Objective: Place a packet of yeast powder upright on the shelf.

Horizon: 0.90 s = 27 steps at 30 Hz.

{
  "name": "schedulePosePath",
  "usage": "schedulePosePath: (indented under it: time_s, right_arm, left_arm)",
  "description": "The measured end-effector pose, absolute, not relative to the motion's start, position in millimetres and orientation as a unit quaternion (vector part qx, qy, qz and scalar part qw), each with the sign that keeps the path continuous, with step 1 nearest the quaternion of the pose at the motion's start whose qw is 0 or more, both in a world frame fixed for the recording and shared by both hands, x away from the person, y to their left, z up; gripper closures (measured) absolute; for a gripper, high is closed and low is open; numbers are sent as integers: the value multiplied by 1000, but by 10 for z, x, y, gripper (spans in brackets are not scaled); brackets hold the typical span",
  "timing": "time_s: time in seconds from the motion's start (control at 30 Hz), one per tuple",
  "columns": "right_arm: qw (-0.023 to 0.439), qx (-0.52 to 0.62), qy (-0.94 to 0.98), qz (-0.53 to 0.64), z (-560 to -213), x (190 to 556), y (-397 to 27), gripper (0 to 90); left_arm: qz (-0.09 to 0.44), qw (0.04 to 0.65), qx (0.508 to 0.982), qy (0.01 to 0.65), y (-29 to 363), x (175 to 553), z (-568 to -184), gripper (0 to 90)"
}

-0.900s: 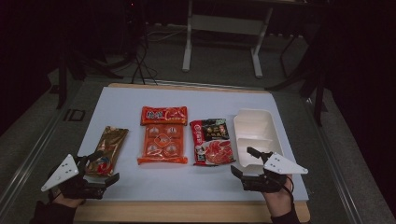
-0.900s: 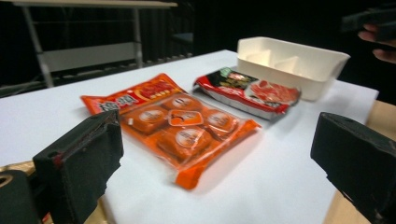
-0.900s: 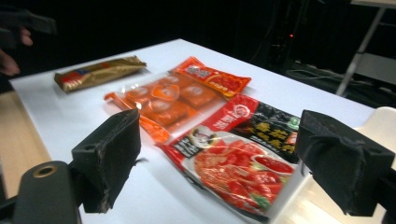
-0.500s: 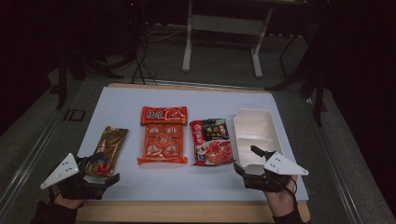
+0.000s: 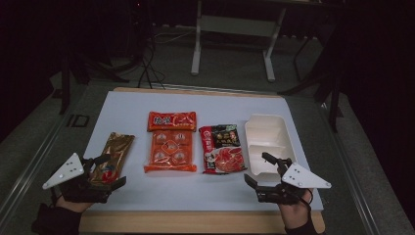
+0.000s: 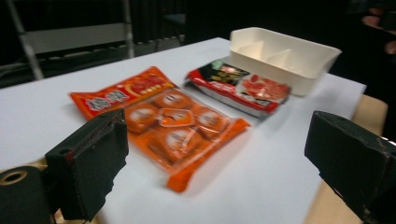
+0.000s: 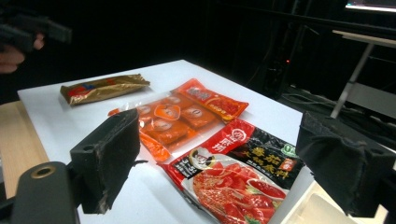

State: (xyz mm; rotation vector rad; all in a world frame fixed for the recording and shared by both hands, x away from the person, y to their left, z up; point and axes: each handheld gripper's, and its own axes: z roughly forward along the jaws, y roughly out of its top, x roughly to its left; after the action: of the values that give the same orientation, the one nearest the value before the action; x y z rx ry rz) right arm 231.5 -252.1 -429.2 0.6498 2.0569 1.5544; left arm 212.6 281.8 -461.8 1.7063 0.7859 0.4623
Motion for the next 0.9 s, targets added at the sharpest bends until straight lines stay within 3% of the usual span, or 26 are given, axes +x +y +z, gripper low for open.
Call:
schedulePosePath:
  time_s: [0.5,0.9]
  right_arm:
    - [250,250,736,578,-4274,2328,-2494,102]
    - [236,256,732,586,-4259,2307,-2474,98]
  left_arm:
    - [219,537,713,395,2998,2554,-4517,79]
    - [236,484,702,465,3135,2941,-4770,191]
